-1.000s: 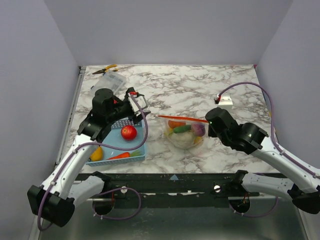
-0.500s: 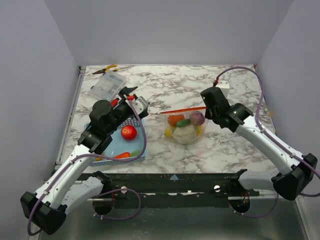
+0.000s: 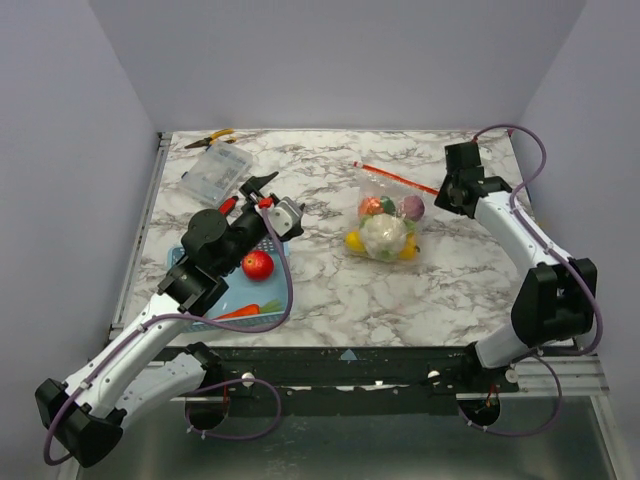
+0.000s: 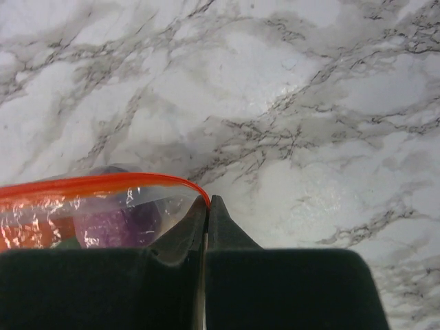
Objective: Place the food in the zip-top bag and seal the zipper
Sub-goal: Place the zipper food storage bag at the center of the board.
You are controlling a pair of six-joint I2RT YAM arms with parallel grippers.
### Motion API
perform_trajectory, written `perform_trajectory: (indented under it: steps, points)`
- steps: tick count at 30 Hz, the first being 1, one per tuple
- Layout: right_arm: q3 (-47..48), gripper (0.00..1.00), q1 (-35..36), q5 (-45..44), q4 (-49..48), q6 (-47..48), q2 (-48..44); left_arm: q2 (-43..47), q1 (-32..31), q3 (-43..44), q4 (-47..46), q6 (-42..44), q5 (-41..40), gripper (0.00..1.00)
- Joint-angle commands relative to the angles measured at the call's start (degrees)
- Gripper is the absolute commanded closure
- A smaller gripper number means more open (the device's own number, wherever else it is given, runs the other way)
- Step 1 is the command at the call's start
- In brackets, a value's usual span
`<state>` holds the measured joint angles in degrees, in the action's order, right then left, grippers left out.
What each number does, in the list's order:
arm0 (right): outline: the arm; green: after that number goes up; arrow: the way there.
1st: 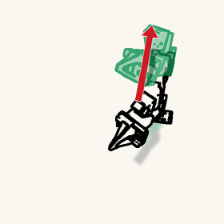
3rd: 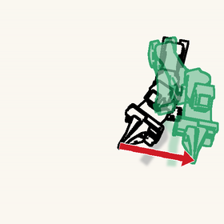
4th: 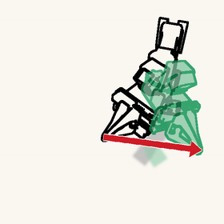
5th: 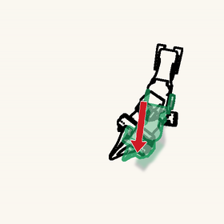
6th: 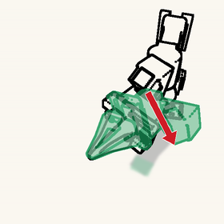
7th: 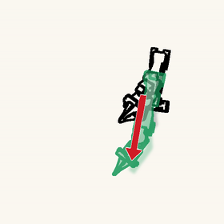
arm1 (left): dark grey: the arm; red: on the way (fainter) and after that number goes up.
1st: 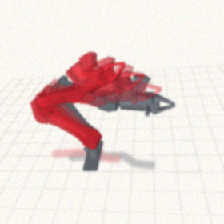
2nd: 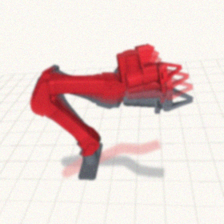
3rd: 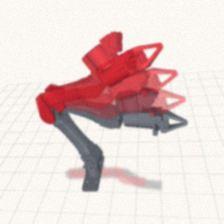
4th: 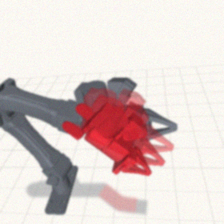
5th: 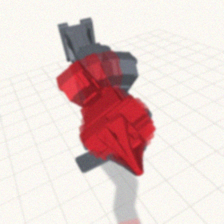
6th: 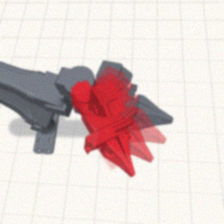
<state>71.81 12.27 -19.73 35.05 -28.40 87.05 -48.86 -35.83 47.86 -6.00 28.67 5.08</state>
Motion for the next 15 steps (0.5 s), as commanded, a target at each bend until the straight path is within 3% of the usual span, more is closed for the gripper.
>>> perform_trajectory:
  steps: [1,9,12,15]
  points:
    - [0.6,1.00,-4.8,5.4,-5.5,0.6,4.7,0.3,-1.5,0.1,-0.7,0.8,-2.8,0.22]
    - [2.7,0.97,-8.6,7.6,-7.2,2.3,11.7,0.3,-2.7,0.4,-0.2,0.7,-3.5,0.22]
    - [3.7,0.89,-8.6,6.3,-5.4,3.5,12.8,0.3,-3.1,0.6,-0.1,0.4,-3.8,0.22]
    - [3.6,0.72,-8.6,7.5,-5.1,4.1,10.6,0.6,-3.4,0.7,-0.2,-0.1,-4.3,0.18]
